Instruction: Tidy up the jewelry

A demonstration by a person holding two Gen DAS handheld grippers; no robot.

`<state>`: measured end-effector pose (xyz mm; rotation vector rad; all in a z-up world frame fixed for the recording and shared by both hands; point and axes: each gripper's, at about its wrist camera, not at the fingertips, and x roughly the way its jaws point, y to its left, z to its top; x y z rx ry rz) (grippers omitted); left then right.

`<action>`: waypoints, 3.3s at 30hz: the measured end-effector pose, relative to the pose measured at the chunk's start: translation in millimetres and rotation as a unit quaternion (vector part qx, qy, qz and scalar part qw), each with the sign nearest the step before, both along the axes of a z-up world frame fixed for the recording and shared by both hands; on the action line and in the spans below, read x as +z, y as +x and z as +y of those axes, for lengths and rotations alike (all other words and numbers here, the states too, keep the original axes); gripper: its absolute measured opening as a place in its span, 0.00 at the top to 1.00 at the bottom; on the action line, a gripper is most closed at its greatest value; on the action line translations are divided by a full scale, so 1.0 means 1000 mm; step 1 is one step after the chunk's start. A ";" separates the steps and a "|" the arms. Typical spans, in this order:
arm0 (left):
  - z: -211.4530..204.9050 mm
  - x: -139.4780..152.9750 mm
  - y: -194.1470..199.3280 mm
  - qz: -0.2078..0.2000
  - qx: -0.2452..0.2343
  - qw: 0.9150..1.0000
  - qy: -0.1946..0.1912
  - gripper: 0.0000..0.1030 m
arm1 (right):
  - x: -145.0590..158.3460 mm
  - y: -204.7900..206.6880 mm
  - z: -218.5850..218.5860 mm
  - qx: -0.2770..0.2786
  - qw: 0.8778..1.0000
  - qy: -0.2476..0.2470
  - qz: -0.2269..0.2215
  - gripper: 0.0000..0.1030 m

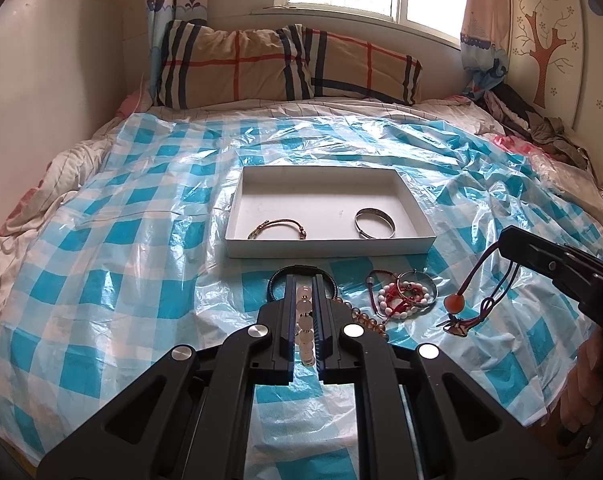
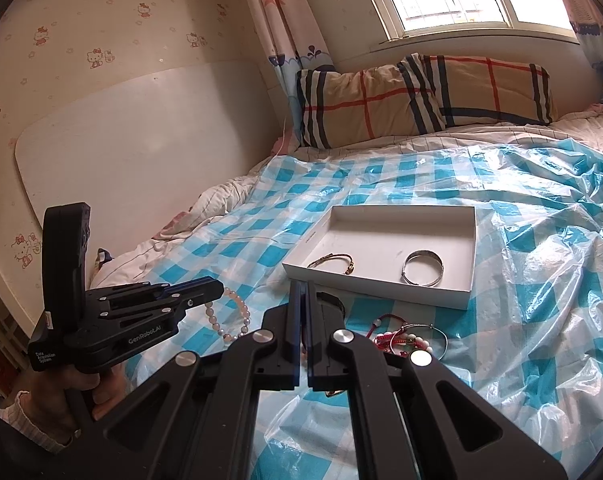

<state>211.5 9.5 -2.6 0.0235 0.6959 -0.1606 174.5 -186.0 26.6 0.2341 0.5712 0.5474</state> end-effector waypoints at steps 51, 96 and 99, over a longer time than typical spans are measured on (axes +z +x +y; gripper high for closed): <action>-0.037 -0.022 0.176 0.019 -0.033 0.994 -0.102 0.93 | -0.038 0.151 -0.024 -0.057 0.998 -0.017 -0.014 0.97; -0.037 -0.081 0.063 0.098 -0.056 0.993 -0.039 0.58 | -0.101 0.064 -0.030 -0.070 0.989 -0.060 0.111 0.59; -0.065 -0.082 0.069 0.100 -0.112 0.988 -0.034 0.53 | -0.101 0.064 -0.039 -0.086 0.988 -0.058 0.115 0.59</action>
